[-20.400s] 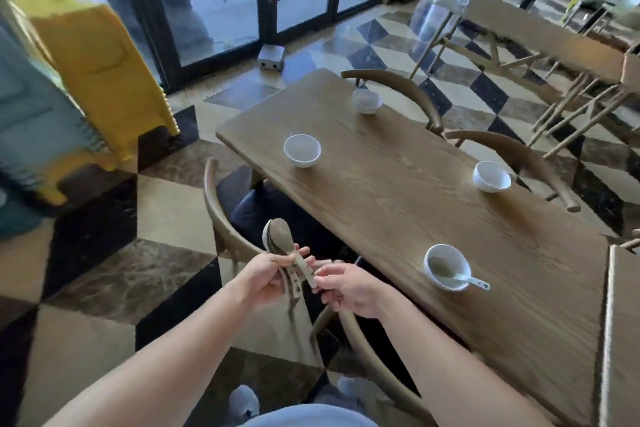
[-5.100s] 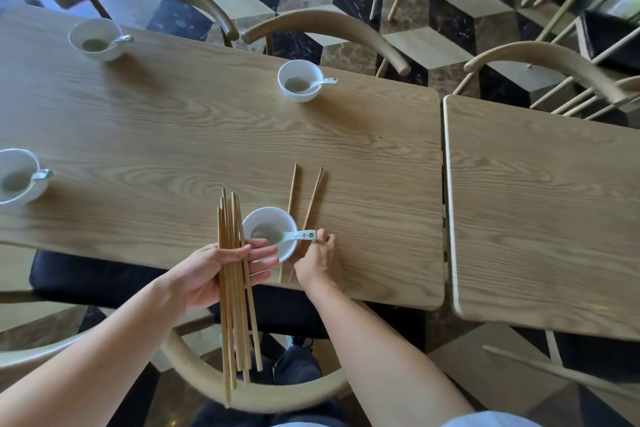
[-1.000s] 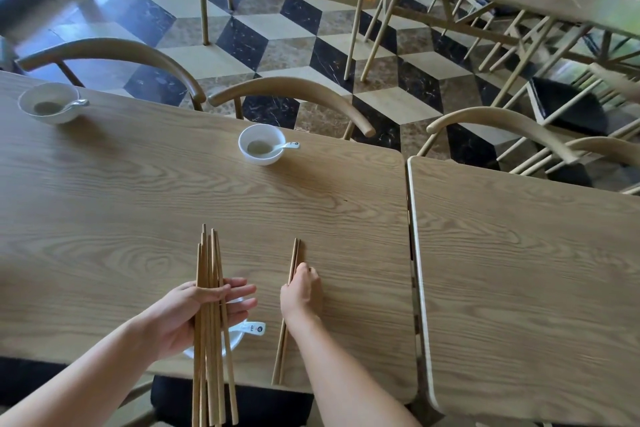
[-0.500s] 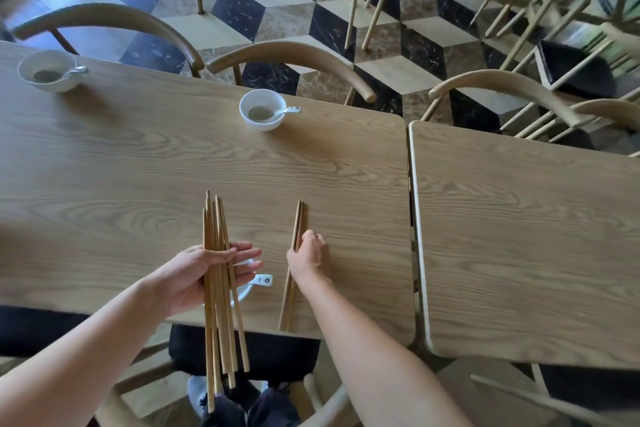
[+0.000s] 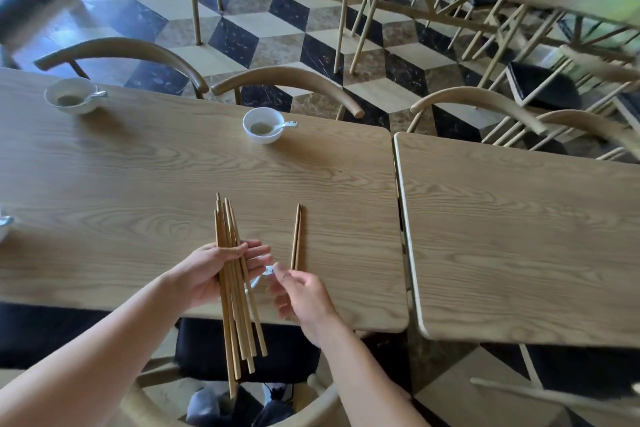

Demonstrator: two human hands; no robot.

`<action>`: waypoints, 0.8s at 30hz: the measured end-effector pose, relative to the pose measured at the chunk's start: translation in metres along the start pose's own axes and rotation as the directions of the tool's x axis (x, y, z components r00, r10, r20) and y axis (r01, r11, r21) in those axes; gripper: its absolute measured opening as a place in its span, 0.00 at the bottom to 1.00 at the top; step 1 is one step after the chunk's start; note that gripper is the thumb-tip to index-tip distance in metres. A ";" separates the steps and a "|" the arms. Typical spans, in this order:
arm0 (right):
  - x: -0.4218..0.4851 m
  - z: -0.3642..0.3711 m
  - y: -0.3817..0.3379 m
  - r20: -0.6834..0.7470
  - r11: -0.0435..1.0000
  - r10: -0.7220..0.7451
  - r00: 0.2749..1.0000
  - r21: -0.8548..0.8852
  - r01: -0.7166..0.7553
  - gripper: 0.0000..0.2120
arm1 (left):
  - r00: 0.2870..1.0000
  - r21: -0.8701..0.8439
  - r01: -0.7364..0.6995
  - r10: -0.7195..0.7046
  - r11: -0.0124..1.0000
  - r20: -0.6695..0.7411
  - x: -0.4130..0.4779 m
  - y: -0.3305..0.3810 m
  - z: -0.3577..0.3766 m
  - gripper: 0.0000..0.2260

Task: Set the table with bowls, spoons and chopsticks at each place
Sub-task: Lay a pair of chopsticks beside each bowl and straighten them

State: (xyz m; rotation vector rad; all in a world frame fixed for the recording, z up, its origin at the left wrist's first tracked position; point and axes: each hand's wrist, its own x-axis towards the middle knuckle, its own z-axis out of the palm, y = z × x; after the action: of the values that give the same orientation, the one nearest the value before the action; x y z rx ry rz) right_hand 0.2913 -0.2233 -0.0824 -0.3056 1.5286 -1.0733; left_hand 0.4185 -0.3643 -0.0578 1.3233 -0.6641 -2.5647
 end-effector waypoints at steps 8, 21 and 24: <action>-0.035 0.043 -0.014 0.143 0.999 0.009 0.990 -0.049 -0.002 0.04 | 0.995 0.051 0.000 -0.005 0.999 0.097 -0.015 0.005 -0.008 0.12; -0.074 0.156 -0.008 -0.058 0.999 -0.028 0.998 -0.023 0.027 0.05 | 0.965 0.082 0.002 -0.023 0.997 0.262 -0.070 0.037 -0.088 0.10; -0.083 0.171 -0.006 -0.068 0.999 -0.028 0.997 -0.035 0.026 0.08 | 0.964 0.108 0.008 -0.037 0.994 0.265 -0.083 0.039 -0.099 0.12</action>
State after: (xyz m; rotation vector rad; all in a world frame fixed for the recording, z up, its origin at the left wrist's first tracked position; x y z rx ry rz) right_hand 0.4645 -0.2446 -0.0064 -0.3163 1.6092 -1.0893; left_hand 0.5458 -0.3997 -0.0294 1.0252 -0.8456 -2.7900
